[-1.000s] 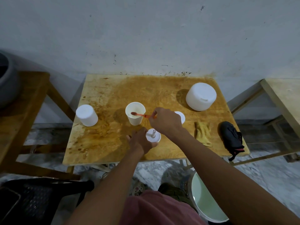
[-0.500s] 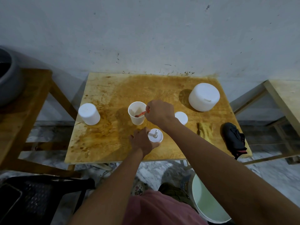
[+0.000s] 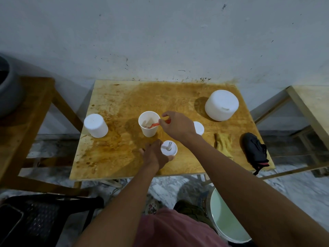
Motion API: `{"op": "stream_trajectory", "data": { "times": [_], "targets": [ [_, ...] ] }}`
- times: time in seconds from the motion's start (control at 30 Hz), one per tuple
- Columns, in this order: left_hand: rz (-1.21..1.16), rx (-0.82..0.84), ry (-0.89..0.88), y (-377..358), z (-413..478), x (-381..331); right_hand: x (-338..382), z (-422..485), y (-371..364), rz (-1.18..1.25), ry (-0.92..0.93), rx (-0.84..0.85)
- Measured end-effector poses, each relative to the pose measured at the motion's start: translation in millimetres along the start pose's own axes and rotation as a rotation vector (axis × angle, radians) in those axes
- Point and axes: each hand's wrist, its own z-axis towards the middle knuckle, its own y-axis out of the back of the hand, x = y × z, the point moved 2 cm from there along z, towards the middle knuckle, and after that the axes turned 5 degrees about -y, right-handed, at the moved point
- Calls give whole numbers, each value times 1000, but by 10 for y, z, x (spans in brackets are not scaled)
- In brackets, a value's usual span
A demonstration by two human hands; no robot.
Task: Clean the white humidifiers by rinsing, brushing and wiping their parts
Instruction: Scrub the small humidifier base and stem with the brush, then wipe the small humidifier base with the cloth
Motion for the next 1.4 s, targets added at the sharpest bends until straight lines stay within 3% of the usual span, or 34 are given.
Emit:
{"op": "stream_trajectory", "data": {
  "times": [0.27,0.37,0.5,0.9,1.4],
  "targets": [
    [-10,-25,11,13,-14,-30,-407,-325,0,474,-162,-302],
    [-36,-47,-13,16,-21,-18,-654,-440,-228,508,-264,-228],
    [-28,-85,-106,14,-17,43,-897,-436,-536,413,-320,-2],
    [12,-235,-326,-38,90,192,-1061,-114,-779,358,-112,185],
    [22,-337,-570,-50,-422,-96,-1355,-872,-589,1057,-90,219]
  ]
}}
